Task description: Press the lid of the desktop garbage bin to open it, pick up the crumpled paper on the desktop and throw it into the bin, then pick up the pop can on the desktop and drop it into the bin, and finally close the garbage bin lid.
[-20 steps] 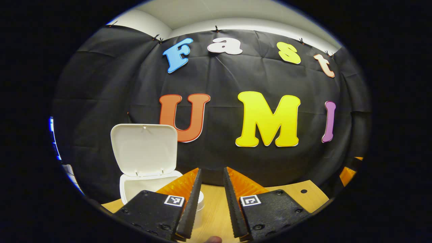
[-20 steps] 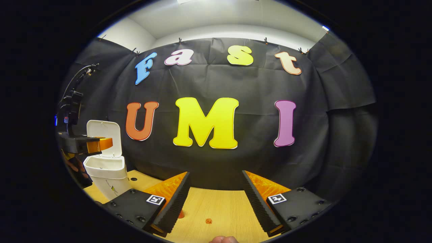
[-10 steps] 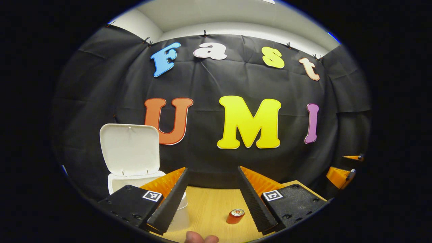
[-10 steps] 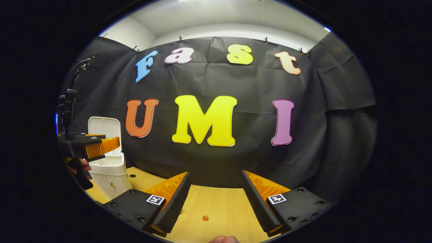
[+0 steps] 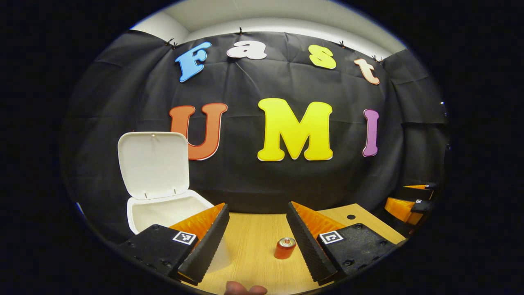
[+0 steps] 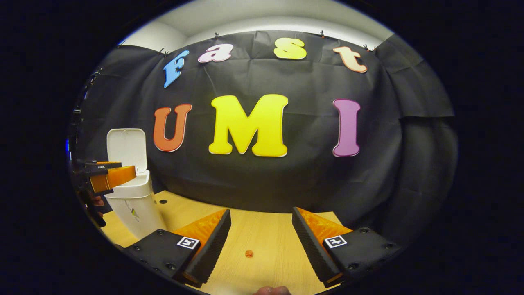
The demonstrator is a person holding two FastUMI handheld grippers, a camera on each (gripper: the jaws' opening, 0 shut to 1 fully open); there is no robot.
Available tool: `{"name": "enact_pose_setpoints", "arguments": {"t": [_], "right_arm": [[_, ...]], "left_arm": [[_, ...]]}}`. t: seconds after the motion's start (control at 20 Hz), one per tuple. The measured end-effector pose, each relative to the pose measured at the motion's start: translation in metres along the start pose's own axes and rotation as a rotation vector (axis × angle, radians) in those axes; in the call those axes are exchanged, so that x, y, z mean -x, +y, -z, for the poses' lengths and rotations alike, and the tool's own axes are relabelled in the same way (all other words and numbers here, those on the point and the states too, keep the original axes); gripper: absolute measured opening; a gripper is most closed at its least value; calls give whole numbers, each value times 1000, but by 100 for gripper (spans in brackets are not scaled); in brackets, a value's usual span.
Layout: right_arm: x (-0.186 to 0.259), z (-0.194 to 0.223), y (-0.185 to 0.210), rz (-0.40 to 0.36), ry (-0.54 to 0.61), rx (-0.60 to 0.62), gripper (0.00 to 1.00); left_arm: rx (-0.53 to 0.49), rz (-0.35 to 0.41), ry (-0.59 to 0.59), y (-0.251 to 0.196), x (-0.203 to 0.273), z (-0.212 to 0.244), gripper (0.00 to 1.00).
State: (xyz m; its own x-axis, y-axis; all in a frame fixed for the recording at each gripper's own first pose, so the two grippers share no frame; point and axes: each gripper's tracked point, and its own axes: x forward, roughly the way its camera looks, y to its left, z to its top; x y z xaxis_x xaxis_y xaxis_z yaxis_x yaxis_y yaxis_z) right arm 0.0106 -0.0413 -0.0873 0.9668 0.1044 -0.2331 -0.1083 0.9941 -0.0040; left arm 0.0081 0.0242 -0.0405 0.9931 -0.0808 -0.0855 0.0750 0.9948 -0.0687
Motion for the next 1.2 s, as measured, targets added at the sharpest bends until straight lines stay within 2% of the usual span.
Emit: {"name": "enact_pose_setpoints", "arguments": {"t": [0.4,0.8,1.2], "right_arm": [[-27,83,4,-50,176,-7,95],[-77,147,17,-115,311,13,95],[-136,226,21,-137,486,34,95]], "left_arm": [[-51,-12,103,-8,26,41,93],[0,-63,212,-12,45,75,93],[9,-130,289,-2,66,96,93]]}}
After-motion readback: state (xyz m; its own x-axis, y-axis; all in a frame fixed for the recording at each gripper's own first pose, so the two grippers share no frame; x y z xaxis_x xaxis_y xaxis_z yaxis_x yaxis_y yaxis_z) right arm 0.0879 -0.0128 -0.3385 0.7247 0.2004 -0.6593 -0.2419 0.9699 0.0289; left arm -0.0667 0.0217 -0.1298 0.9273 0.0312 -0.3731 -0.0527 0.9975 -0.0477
